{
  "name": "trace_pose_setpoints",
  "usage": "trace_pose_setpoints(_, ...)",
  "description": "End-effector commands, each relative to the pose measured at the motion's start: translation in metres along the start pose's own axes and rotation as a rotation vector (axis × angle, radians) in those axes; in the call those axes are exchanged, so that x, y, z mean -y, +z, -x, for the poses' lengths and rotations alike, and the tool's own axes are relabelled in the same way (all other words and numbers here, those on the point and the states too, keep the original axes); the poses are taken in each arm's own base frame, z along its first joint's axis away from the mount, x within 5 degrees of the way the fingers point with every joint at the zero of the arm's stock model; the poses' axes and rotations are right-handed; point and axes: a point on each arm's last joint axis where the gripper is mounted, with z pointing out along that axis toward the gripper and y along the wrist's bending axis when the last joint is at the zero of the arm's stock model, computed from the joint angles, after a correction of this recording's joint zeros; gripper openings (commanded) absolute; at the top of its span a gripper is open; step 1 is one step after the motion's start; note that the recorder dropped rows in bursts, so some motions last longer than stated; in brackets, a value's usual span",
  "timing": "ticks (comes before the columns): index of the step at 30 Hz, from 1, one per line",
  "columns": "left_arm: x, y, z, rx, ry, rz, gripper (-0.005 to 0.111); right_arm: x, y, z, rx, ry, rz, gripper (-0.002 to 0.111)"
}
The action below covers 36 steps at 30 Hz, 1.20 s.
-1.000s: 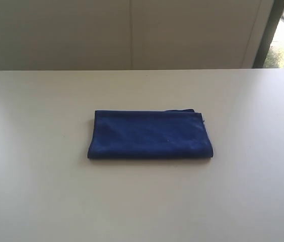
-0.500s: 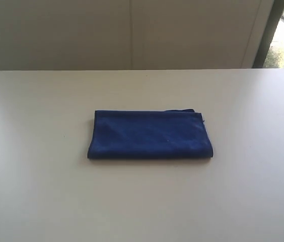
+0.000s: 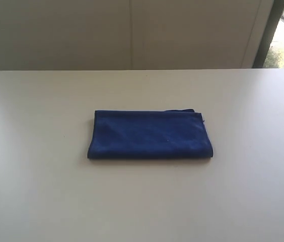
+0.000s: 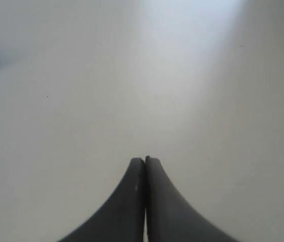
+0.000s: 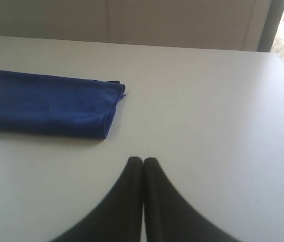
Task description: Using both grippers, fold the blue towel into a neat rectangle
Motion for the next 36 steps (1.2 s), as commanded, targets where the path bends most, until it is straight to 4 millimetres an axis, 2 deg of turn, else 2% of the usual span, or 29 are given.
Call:
trace_pose_setpoints(1,0.000,0.000,-0.002,-0.012,-0.007,-0.004,0.000,-0.001,0.000,-0.001,0.009,-0.007,0.009,0.000)
trace_pose_setpoints(15,0.000,-0.001,-0.001,-0.003,-0.017,-0.013,0.000,-0.001,0.000,-0.001,0.009,-0.007,0.009,0.000)
trace_pose_setpoints(23,-0.010,-0.019,0.013,0.163,-0.181,-0.114,0.000,-0.001,0.000,-0.001,0.009,-0.007,0.009,0.000)
trace_pose_setpoints(30,-0.035,-0.037,0.022,0.351,-0.400,-0.058,0.000,-0.001,0.000,-0.001,0.009,-0.007,0.009,0.000)
trace_pose_setpoints(33,-0.033,-0.043,0.019,0.349,-0.550,-0.160,0.000,-0.001,0.000,-0.001,0.009,-0.007,0.009,0.000)
trace_pose_setpoints(36,-0.017,-0.052,0.017,0.333,-0.605,-0.417,0.000,-0.001,0.000,-0.001,0.009,-0.007,0.009,0.000)
